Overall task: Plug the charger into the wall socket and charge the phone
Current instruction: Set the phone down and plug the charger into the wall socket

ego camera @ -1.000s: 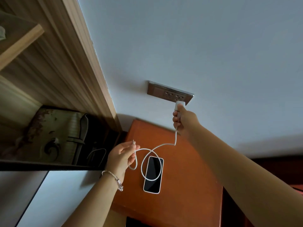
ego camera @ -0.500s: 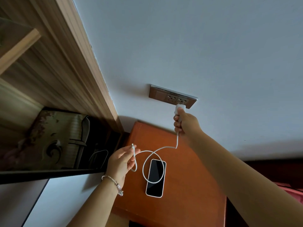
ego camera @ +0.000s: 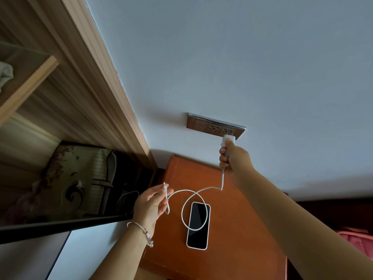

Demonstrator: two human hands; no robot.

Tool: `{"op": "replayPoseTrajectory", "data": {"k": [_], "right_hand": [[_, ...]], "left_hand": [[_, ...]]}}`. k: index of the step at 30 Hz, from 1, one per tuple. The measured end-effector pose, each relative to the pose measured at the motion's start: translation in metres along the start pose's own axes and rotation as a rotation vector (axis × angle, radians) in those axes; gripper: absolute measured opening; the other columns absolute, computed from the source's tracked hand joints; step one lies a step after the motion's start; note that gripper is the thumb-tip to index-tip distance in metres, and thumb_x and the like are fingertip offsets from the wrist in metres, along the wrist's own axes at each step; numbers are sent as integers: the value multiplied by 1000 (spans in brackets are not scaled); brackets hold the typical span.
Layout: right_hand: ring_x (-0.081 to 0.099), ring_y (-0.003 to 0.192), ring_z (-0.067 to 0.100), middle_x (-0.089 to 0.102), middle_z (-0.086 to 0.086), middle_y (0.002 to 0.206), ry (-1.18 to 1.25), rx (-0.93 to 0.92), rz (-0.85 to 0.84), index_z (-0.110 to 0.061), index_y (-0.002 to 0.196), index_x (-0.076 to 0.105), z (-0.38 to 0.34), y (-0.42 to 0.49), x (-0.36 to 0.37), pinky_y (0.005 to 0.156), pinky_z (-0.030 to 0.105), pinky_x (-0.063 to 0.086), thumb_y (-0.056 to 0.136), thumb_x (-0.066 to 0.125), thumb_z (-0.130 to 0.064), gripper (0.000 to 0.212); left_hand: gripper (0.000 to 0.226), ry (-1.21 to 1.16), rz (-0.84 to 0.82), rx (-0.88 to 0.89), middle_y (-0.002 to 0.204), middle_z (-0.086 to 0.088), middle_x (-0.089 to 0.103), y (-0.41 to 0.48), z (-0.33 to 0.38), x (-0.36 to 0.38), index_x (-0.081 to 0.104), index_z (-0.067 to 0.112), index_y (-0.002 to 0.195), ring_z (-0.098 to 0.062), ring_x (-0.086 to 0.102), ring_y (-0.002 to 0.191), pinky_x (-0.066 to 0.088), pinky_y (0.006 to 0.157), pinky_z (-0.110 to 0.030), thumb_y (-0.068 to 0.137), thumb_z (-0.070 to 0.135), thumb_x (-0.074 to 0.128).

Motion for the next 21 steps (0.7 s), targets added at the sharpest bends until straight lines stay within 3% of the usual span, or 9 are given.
{"op": "replayPoseTrajectory", "data": {"k": [15, 21], "right_hand": [[36, 40, 6, 47, 0, 63, -83, -27, -60, -10, 82, 50, -3, -5, 3, 39, 19, 28, 96, 47, -26, 21], [36, 48, 9, 47, 2, 66, 23, -24, -16, -10, 80, 49, 4, -3, 6, 45, 21, 30, 96, 48, -25, 22]], "left_hand": [[15, 12, -4, -41, 96, -6, 73, 1, -8, 8, 68, 11, 99, -14, 58, 73, 52, 63, -22, 88, 15, 61], [16, 13, -7, -41, 97, -7, 73, 0, -7, 4, 68, 10, 101, -13, 58, 72, 53, 63, -22, 88, 15, 61]]}}
Point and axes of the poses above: each hand's wrist, its own y-axis towards the middle knuckle, its own x-axis out of the palm, z = x × y, the point moved 4 cm from there along y, towards the middle knuckle
